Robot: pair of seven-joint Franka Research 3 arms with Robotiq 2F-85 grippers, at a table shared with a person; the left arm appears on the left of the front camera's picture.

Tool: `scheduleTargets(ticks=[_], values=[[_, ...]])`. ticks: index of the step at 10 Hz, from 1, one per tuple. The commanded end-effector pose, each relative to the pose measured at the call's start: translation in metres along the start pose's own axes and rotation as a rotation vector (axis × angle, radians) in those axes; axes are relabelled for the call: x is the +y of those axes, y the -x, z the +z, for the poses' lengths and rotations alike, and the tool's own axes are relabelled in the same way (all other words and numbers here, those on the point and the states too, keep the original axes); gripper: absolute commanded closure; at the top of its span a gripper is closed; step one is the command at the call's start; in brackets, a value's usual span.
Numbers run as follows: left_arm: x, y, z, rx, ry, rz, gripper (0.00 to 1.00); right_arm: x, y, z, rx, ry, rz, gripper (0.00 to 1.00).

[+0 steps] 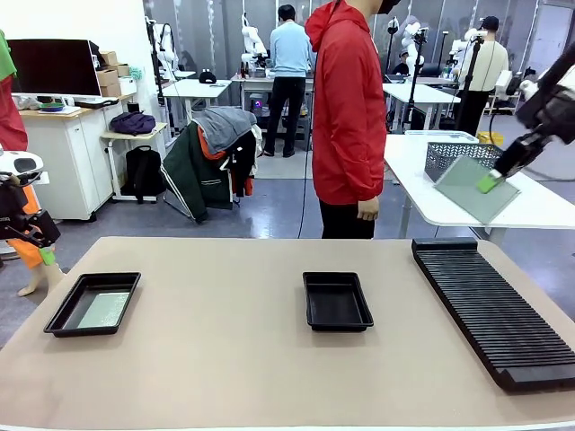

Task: Inspect and transfer BCBs to ESD trays.
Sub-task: Pick up the Blank PCB from the PCB Rack and place it in the right ESD tray.

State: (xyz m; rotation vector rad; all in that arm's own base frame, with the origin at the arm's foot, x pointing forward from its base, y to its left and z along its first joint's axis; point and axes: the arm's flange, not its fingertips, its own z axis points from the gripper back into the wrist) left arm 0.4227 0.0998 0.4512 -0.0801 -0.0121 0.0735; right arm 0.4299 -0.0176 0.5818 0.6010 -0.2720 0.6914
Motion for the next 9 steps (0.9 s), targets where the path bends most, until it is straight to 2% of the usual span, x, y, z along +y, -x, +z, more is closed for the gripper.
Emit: scheduleTargets(ticks=[1, 5, 9], values=[[0.0, 0.001, -0.001, -0.01, 0.001, 0.004, 0.0, 0.009, -0.006, -0.032, -0.111, -0.046, -0.118, 0.97], [0.0, 0.001, -0.001, -0.01, 0.001, 0.004, 0.0, 0.021, -0.017, -0.103, -0.224, -0.203, -0.311, 0.97], [0.0, 0.001, -0.001, -0.01, 0.001, 0.004, 0.0, 0.034, -0.025, -0.161, -0.267, -0.261, -0.458, 0.97]])
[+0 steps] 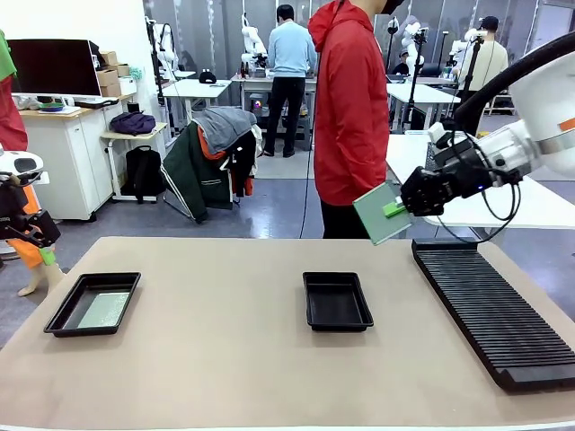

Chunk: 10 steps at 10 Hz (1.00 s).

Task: Inspect and transfer BCBs to ESD trays.
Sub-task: Pick up the Blank PCB from the PCB Rack and place it in the right ESD tray.

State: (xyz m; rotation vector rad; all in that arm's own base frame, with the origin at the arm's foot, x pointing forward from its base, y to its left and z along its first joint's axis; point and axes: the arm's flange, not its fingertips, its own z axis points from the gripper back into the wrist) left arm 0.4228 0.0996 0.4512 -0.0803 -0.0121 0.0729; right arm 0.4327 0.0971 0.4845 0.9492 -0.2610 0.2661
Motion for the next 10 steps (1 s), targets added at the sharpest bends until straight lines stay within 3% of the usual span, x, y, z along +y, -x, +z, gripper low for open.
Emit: scheduleTargets(ticks=[1, 6, 10], values=[[0.001, 0.001, -0.001, -0.01, 0.001, 0.005, 0.0, 0.0, 0.006, -0.029, -0.052, -0.026, -0.074, 0.97], [0.001, 0.001, -0.001, -0.01, 0.001, 0.005, 0.0, -0.029, 0.032, -0.093, -0.083, -0.09, -0.202, 0.97], [0.001, 0.001, -0.001, -0.01, 0.001, 0.005, 0.0, -0.051, 0.037, -0.123, -0.042, -0.051, -0.231, 0.97]])
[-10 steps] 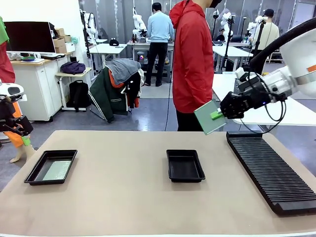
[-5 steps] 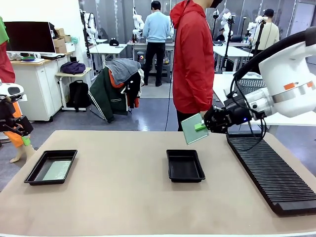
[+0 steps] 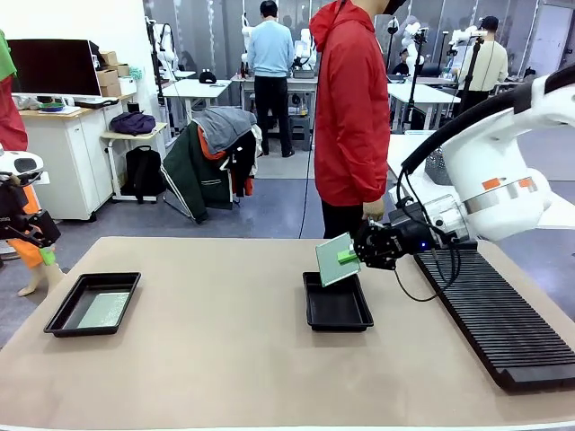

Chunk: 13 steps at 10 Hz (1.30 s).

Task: Inspect and transfer BCBs to ESD trays.
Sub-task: Pick up the Blank PCB from the PCB Rack and place it in the right ESD tray.

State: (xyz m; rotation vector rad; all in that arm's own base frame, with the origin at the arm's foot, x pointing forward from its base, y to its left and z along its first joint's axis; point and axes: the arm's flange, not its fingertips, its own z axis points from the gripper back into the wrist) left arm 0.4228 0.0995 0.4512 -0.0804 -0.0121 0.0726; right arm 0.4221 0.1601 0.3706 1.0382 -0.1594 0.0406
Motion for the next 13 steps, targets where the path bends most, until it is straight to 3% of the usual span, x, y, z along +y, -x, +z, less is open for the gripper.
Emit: scheduleTargets(ticks=[1, 13], values=[[0.001, 0.001, -0.001, -0.01, 0.001, 0.005, 0.0, -0.008, -0.008, -0.012, -0.001, 0.02, 0.014, 0.97], [0.001, 0.001, -0.001, -0.01, 0.001, 0.005, 0.0, -0.048, -0.047, -0.05, 0.042, 0.247, -0.099, 0.97]])
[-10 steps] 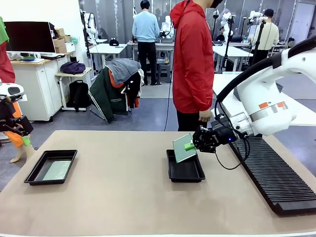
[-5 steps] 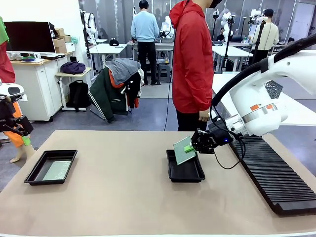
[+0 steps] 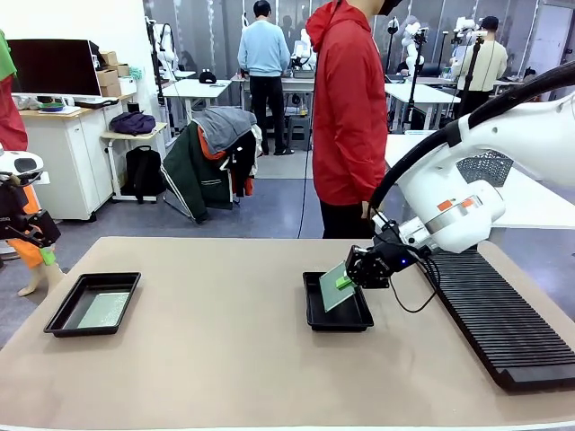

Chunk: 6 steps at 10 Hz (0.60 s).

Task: Inspect and transfer BCBs to ESD trays.
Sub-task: Pick up the Blank PCB from the PCB Rack and place it in the right ESD tray.

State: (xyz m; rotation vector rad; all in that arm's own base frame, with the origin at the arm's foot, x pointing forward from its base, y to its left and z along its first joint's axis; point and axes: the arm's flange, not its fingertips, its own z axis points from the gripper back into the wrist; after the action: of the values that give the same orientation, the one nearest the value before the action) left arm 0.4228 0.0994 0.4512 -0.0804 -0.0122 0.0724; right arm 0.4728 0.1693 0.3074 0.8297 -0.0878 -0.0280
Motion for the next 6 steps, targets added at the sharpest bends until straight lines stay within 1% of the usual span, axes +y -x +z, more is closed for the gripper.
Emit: scheduleTargets(ticks=[1, 2, 6], values=[[0.001, 0.001, -0.001, -0.01, 0.001, 0.005, 0.0, 0.009, -0.008, -0.007, 0.02, 0.048, -0.032, 0.97], [0.001, 0.001, -0.001, -0.01, 0.001, 0.005, 0.0, 0.008, -0.01, -0.011, 0.03, 0.039, -0.029, 0.97], [0.001, 0.001, -0.001, -0.01, 0.001, 0.005, 0.0, 0.007, -0.015, -0.029, 0.056, 0.068, -0.054, 0.97]])
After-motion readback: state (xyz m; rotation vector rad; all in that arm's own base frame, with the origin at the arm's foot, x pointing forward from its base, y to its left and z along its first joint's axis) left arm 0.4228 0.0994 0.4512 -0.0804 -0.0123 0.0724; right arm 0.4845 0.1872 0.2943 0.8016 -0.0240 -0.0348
